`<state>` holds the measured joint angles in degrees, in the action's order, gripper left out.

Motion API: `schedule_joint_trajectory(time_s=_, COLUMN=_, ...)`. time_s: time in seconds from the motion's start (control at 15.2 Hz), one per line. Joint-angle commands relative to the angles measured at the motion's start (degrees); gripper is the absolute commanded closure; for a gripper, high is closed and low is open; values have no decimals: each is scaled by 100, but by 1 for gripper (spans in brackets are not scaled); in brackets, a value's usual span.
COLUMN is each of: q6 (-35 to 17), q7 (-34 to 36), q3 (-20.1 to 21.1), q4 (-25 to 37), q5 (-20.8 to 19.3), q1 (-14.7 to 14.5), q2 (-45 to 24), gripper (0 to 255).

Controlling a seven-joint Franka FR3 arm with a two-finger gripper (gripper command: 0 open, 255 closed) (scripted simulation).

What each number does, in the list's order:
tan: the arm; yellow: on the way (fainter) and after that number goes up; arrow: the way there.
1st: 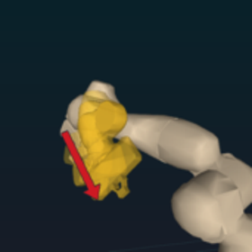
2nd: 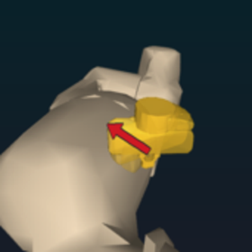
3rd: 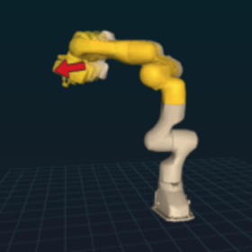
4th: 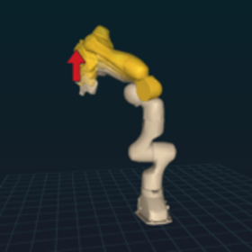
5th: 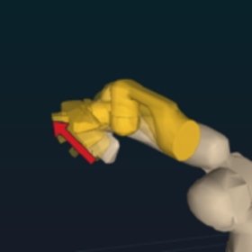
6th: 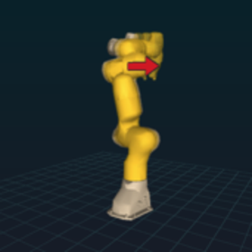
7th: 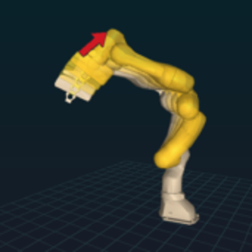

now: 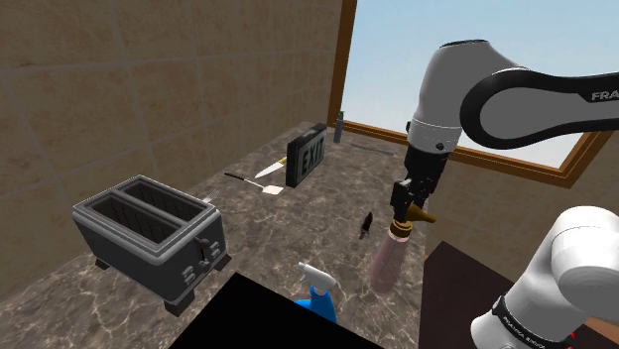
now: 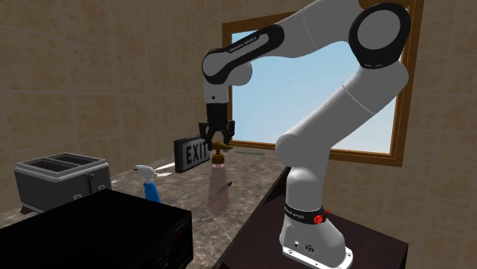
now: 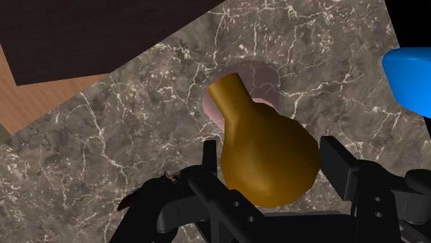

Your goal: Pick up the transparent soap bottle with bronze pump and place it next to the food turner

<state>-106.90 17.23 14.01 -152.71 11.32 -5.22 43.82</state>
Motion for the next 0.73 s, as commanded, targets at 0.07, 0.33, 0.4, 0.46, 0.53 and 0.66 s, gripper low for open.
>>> schedule_joint_trajectory(time_s=0.07, q6=1, q7=0, q3=0, q4=-2, q5=0, q1=0, q2=-1, gripper=255)
schedule_joint_trajectory(time_s=0.33, q6=84, q7=3, q3=-13, q4=66, q5=-12, q1=5, q2=14, gripper=255)
schedule_joint_trajectory(time_s=0.4, q6=166, q7=6, q3=-25, q4=135, q5=-24, q1=9, q2=27, gripper=255)
schedule_joint_trajectory(time_s=0.46, q6=247, q7=9, q3=-38, q4=205, q5=-36, q1=14, q2=38, gripper=255)
schedule_joint_trajectory(time_s=0.53, q6=328, q7=12, q3=-50, q4=276, q5=-47, q1=18, q2=49, gripper=255)
schedule_joint_trajectory(time_s=0.66, q6=487, q7=18, q3=-74, q4=420, q5=-70, q1=27, q2=64, gripper=255)
